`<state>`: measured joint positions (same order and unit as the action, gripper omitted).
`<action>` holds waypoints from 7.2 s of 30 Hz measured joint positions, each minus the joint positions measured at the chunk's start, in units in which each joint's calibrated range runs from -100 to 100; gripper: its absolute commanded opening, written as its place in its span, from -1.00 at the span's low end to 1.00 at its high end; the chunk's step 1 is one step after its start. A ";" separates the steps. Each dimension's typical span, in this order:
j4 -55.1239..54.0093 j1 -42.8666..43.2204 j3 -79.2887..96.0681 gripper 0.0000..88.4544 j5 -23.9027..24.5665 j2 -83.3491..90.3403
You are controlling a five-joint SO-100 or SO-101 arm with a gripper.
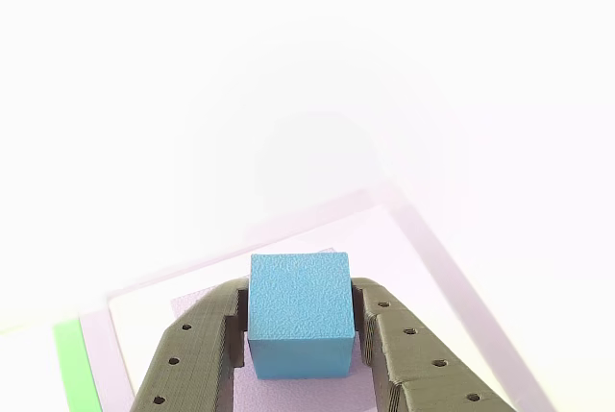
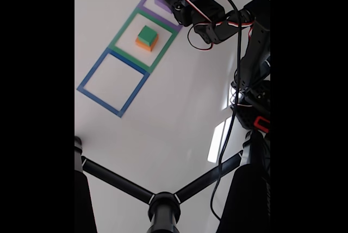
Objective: Tower of hanoi
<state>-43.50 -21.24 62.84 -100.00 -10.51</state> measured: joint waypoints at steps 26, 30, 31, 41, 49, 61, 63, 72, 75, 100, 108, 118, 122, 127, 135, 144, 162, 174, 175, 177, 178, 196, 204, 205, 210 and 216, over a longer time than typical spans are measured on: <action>103.13 5.98 -33.51 -0.95 0.59 47.19; 118.14 7.86 -46.65 -0.95 0.59 47.28; 121.35 8.43 -49.43 -0.95 0.59 47.28; 134.51 15.80 -62.84 -0.95 0.59 47.36; 134.19 19.24 -63.01 -0.95 0.59 47.36; 102.65 20.38 -30.90 -0.94 0.59 49.64; 94.62 20.38 -24.37 -0.94 0.59 49.64; 59.23 21.53 -0.35 -0.94 0.59 49.13; 48.96 21.94 5.57 -0.94 0.59 47.53; 12.68 21.45 18.45 -0.92 0.59 32.25; 8.27 21.45 18.62 -0.92 0.59 28.11; 6.34 21.45 20.02 -0.93 0.59 26.93; 6.10 21.37 20.10 -0.92 0.59 26.93; 5.62 21.37 20.10 -0.92 0.59 25.92; 4.33 21.37 20.02 -0.88 0.59 24.40; 2.89 21.37 20.02 -0.63 0.59 22.71; 11.08 20.79 18.89 -0.48 0.59 30.22; 67.82 19.16 -3.92 -1.00 0.59 54.20; 72.71 19.16 -6.70 -1.00 0.59 54.79; 81.86 19.16 -12.88 -1.00 0.59 55.38; 86.52 19.16 -16.45 -1.00 0.59 55.55; 141.33 13.26 -69.28 -1.00 0.20 52.26; 141.97 6.79 -68.84 -0.84 0.59 52.51; 141.97 6.14 -68.15 -0.79 0.59 52.51; 137.48 3.52 -60.92 -0.49 0.00 54.62; 121.67 -0.08 -42.56 -0.25 0.00 58.42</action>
<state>78.17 -21.33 20.28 -100.00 47.91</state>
